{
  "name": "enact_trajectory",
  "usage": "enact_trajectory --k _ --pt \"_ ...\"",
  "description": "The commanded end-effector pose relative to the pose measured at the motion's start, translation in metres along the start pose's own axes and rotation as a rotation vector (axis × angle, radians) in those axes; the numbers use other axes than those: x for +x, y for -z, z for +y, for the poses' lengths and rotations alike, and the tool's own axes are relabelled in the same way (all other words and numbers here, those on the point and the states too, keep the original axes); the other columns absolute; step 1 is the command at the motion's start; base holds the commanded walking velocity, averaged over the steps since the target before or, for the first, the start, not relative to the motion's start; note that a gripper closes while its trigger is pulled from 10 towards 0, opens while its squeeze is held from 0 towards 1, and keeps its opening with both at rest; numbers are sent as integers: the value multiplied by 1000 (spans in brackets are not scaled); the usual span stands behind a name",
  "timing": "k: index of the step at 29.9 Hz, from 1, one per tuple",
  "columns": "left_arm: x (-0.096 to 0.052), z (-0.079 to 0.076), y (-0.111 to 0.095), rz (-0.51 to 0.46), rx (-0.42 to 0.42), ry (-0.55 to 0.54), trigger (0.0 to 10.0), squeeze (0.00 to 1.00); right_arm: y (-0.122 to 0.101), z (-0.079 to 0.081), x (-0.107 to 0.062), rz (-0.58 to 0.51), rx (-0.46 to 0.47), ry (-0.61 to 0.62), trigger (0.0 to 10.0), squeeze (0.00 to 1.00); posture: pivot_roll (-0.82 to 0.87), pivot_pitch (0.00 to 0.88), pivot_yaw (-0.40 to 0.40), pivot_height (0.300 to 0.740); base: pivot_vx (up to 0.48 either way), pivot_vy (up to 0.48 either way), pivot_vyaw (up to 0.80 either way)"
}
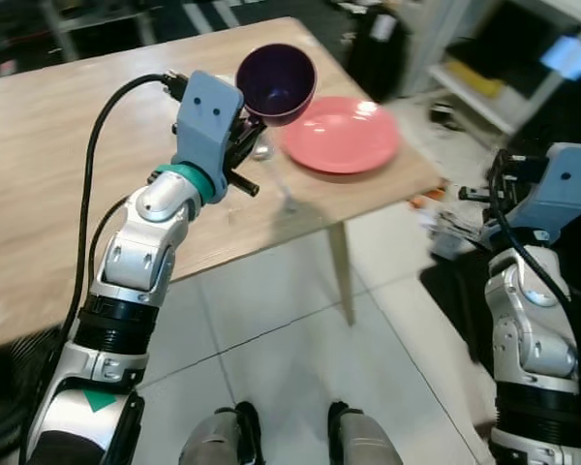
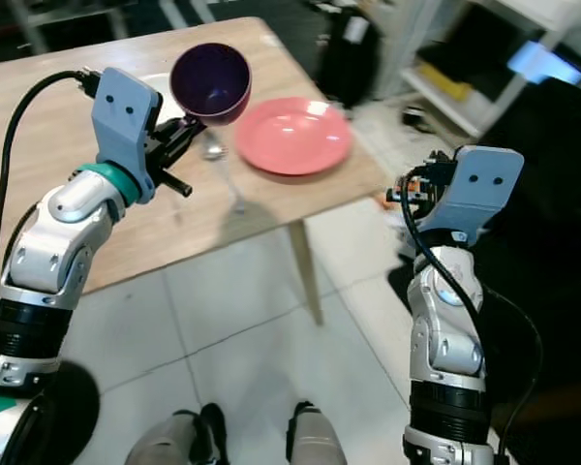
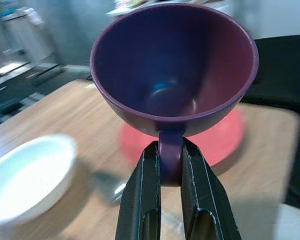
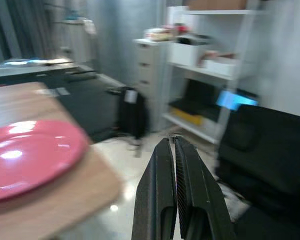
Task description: Setting the table
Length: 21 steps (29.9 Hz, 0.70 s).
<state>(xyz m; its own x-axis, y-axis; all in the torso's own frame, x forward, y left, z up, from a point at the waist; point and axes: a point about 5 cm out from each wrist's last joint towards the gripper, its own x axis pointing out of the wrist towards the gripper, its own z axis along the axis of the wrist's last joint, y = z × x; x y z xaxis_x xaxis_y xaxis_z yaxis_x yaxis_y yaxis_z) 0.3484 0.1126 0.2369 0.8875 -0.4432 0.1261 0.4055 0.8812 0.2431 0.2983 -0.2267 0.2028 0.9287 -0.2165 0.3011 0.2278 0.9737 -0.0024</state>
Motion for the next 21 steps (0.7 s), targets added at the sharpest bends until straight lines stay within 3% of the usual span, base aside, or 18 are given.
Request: enact_trajectory --k 1,21 --pt "3 -2 -3 -18 8 0 10000 0 3 -1 0 8 8 3 10000 0 0 0 79 740 0 0 -800" --pt "5 -5 -3 -21 -2 4 10000 0 4 -2 -1 10 7 -1 10000 0 -5 0 79 740 0 0 -800"
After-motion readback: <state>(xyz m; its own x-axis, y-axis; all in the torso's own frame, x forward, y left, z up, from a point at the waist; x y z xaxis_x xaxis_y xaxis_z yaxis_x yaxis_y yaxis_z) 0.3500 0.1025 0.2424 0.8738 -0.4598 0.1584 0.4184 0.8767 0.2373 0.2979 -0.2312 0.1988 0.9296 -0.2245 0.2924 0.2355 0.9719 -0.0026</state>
